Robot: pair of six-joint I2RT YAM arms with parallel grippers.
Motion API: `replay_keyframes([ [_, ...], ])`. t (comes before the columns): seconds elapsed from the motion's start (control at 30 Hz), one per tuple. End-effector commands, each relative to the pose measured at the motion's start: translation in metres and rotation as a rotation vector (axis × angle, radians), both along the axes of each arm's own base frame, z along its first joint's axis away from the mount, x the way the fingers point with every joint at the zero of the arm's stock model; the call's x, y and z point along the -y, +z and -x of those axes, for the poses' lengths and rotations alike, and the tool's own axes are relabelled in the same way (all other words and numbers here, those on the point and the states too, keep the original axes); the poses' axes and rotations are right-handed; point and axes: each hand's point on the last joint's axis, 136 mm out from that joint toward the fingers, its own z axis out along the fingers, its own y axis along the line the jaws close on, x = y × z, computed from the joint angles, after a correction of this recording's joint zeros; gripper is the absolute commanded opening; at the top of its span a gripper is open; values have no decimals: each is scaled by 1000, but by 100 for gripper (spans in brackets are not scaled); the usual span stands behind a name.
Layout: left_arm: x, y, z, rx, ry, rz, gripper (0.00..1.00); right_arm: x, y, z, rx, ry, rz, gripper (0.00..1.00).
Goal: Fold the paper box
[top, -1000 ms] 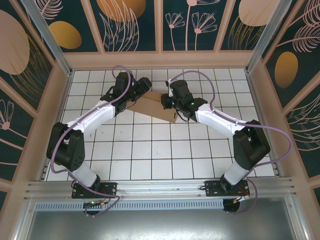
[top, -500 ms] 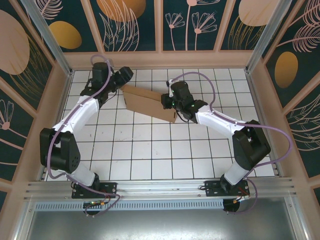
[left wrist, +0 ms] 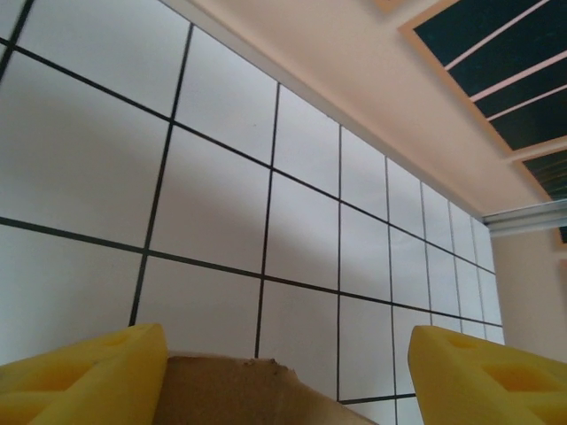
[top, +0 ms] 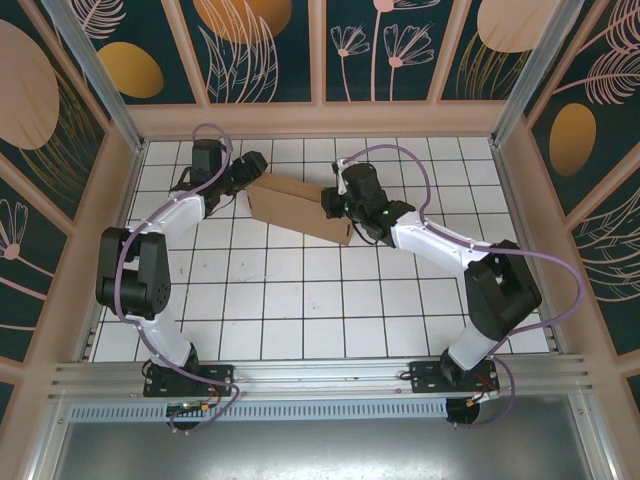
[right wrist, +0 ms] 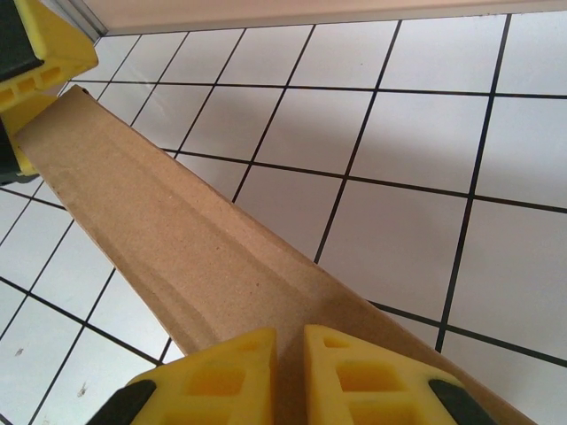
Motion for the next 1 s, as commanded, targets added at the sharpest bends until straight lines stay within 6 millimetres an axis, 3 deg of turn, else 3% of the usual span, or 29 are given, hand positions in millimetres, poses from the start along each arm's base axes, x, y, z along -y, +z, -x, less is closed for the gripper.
replay_keyframes([
  [0.0, 14, -5, 10, 9, -53, 122, 70, 3, -48, 23, -137, 61, 74, 17],
  [0.17, 16, -12, 30, -12, -44, 200, 66, 2, -48, 21, -127, 107, 109, 23],
  [0.2, 14, -6, 33, -2, -32, 208, 66, 4, -46, 19, -122, 107, 113, 24],
  [0.37, 8, -12, 54, -48, 30, 256, 65, 14, -40, 4, -110, 119, 104, 25],
  [0.53, 10, -4, 70, -55, 65, 245, 66, 18, -39, -2, -109, 171, 118, 29],
  [0.77, 3, 17, 73, -14, 78, 165, 67, 10, 5, 16, -26, 248, 76, 31],
  [0.97, -5, 25, 80, -2, 73, 77, 71, 21, 35, 27, 28, 247, 77, 44],
])
